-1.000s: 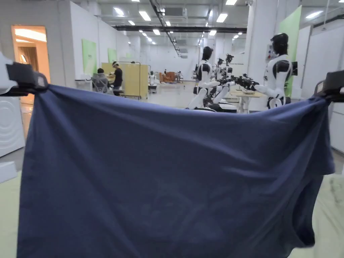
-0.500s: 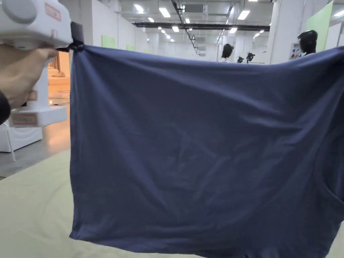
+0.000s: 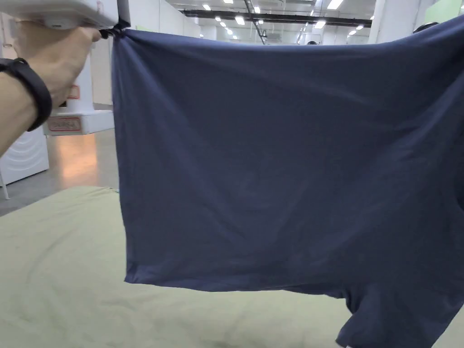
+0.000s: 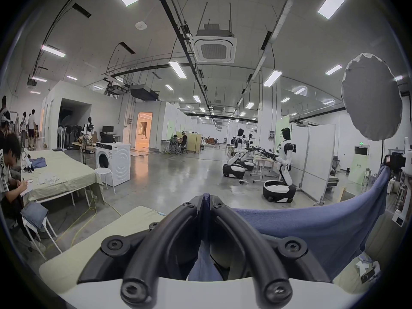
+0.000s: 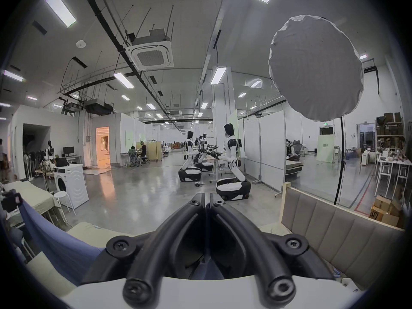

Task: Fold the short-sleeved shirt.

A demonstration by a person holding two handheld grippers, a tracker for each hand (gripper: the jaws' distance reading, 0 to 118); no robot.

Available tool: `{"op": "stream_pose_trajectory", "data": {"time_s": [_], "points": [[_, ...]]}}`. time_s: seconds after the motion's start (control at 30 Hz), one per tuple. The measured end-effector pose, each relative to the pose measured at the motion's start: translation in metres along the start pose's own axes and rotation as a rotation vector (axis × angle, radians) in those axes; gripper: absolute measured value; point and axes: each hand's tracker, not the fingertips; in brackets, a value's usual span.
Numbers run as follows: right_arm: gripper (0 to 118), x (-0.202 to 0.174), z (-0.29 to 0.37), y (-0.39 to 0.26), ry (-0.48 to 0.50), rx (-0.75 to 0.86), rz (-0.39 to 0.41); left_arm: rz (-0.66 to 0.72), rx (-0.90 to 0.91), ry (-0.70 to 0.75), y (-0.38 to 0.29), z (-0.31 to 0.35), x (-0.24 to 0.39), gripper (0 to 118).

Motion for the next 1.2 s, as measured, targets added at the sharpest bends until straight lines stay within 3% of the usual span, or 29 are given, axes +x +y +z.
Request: {"op": "stream_pose_trajectory", "data": {"time_s": [0.3,0.4,0.5,0.57,0.63,0.8,0.93,1.2], "points": [[4,0.003,-0.006,-0.023,-0.013,-0.018,0.044,-0.020,-0.027,-0.017,-0.021,-0.027,0.008,6],[4,0.009,-0.006,-0.055,0.024,-0.100,-0.003,-0.008,-0.072,-0.025,-0.058,-0.021,0.008,6],[4,0.015,-0.004,-0.094,0.055,-0.194,0.023,0.054,-0.152,-0.060,-0.103,-0.009,0.001,6],[4,0.021,0.012,-0.117,0.069,-0.196,0.001,0.088,-0.179,-0.092,-0.126,0.010,-0.004,6],[4,0.030,0.040,-0.138,0.093,-0.192,-0.054,0.127,-0.219,-0.126,-0.143,0.033,-0.014,6],[4,0.048,0.120,-0.179,0.155,-0.244,0.006,0.165,-0.235,-0.166,-0.165,0.109,-0.045,6],[4,0.066,0.190,-0.216,0.168,-0.283,0.059,0.013,-0.307,-0.196,-0.200,0.173,-0.064,6],[4,0.107,0.328,-0.328,0.184,-0.399,-0.069,0.098,-0.420,-0.227,-0.314,0.288,-0.121,6]]}}
